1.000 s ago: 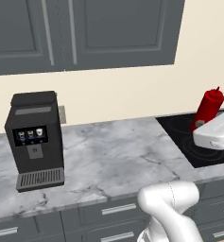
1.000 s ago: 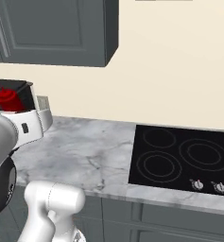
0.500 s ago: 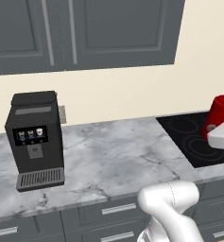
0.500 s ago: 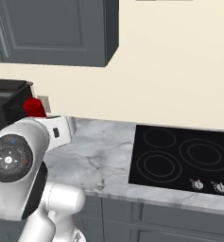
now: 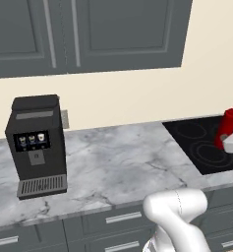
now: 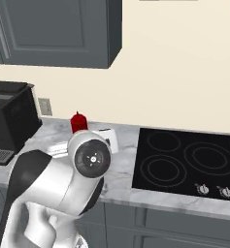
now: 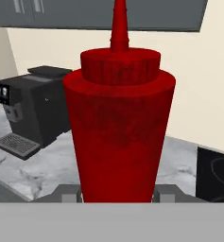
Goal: Take 2 condiments from the cabinet and move them on the counter near the stove.Make sure the condiments are lined up with each other, next to each other.
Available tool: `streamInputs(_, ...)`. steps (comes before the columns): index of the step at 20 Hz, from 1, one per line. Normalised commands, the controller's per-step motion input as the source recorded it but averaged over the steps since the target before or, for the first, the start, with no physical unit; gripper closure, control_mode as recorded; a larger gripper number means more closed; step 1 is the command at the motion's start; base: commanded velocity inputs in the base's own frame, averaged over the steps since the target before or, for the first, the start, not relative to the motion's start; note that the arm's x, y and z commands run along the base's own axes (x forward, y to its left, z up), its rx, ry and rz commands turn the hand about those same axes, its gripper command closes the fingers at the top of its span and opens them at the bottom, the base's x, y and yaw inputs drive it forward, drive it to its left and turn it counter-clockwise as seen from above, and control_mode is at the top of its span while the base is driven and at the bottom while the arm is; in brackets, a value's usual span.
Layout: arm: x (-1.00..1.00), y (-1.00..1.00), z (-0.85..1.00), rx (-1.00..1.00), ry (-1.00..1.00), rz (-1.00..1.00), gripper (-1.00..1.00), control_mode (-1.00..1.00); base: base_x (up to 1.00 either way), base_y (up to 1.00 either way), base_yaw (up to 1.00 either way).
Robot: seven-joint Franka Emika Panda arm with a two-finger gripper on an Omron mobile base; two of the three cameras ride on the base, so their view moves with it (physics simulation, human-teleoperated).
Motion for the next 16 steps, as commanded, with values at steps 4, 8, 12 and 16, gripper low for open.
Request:
streamInputs(4, 0.54, -0.39, -0.48, 0.00, 0.12, -0.06, 1.00, -1.00, 0.00, 0.00, 0.00)
streamInputs(8, 0.64, -0.11, -0.80, 0.00, 0.00, -0.04, 1.00, -1.00, 0.00, 0.00, 0.00)
streamInputs(12, 0.63, 0.00, -0.72, 0.00, 0.00, 0.00, 1.00, -1.00, 0.00, 0.00, 0.00)
streamInputs(16, 0.48, -0.06, -0.48, 0.00, 0.02, 0.00, 1.00, -1.00, 0.00, 0.00, 0.00)
